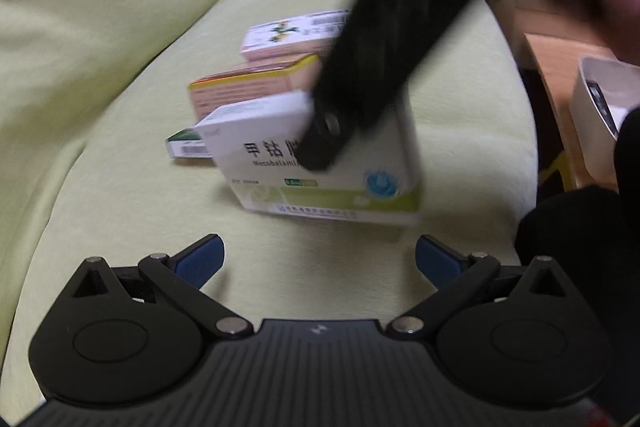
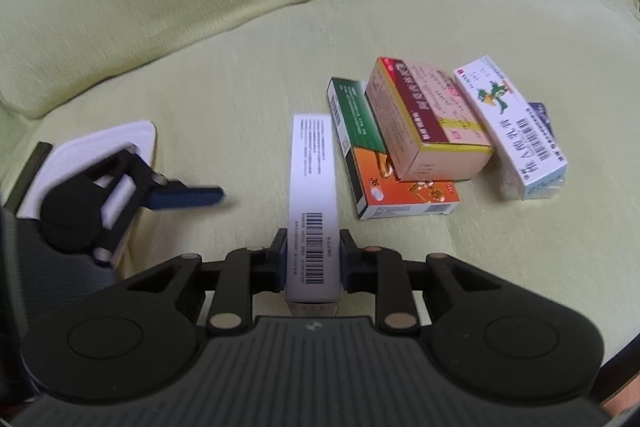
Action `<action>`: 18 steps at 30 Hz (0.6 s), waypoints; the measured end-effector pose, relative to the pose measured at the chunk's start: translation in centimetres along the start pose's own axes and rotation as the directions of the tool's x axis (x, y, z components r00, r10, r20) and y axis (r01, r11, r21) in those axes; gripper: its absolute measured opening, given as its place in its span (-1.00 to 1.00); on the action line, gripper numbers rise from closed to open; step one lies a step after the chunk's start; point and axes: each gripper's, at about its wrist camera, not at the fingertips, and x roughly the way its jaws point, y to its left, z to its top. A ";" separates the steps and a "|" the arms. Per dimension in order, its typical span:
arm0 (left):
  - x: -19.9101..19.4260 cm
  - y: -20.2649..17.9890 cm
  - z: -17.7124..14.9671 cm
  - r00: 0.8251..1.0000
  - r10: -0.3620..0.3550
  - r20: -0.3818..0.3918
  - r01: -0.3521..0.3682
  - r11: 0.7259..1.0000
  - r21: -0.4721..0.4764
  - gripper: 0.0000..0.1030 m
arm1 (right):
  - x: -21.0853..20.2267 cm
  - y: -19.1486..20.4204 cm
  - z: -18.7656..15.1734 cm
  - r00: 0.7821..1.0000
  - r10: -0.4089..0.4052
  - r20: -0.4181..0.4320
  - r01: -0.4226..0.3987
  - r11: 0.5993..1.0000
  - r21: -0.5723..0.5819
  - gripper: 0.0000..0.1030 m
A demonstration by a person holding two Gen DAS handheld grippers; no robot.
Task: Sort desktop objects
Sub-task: 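Close the right gripper on the white Mecobalamin box and lift it, then carry the white Mecobalamin box with the right gripper over the basin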
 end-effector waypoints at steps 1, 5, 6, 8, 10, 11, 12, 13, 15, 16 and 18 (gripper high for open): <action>0.1 -0.2 0.0 1.000 -0.008 0.007 0.008 1.000 0.010 0.99 | -0.8 -0.2 0.0 1.000 0.014 0.009 -0.014 1.000 0.009 -0.58; 0.2 -0.8 0.5 0.997 -0.071 0.033 0.070 0.997 0.009 0.99 | -3.9 -0.7 -0.5 0.997 0.055 0.050 -0.057 0.998 0.041 -0.58; 0.2 -1.1 0.6 0.996 -0.082 0.038 0.082 0.997 0.009 0.99 | -4.7 -0.8 -0.7 0.997 0.057 0.059 -0.059 0.997 0.047 -0.58; 0.3 -1.8 1.0 0.994 -0.100 0.042 0.100 0.995 0.018 0.99 | -6.0 -1.1 -1.3 0.996 0.056 0.076 -0.061 0.996 0.066 -0.58; 0.3 -2.5 1.5 0.991 -0.123 0.047 0.122 0.992 0.031 0.99 | -7.1 -1.5 -1.9 0.994 0.060 0.087 -0.068 0.993 0.093 -0.58; 0.2 -2.8 1.8 0.989 -0.136 0.051 0.135 0.990 0.034 0.99 | -7.7 -1.7 -2.2 0.994 0.064 0.093 -0.074 0.992 0.107 -0.58; 0.1 -3.0 2.1 0.986 -0.153 0.060 0.151 0.988 0.035 0.99 | -8.2 -1.9 -2.6 0.993 0.061 0.099 -0.073 0.991 0.116 -0.58; 0.0 -3.2 2.4 0.983 -0.171 0.069 0.169 0.985 0.034 0.99 | -8.8 -2.0 -3.0 0.993 0.054 0.105 -0.067 0.990 0.122 -0.58; -0.4 -3.6 3.0 0.974 -0.206 0.093 0.204 0.979 0.027 0.99 | -9.8 -2.4 -3.9 0.992 0.039 0.118 -0.056 0.988 0.141 -0.58; -0.6 -3.7 3.4 0.969 -0.222 0.107 0.221 0.975 0.023 0.99 | -10.3 -2.8 -4.4 0.992 0.035 0.123 -0.054 0.986 0.156 -0.58; -0.9 -4.5 4.1 0.961 -0.247 0.123 0.244 0.969 0.037 0.99 | -11.3 -3.5 -5.4 0.990 0.026 0.135 -0.051 0.982 0.184 -0.58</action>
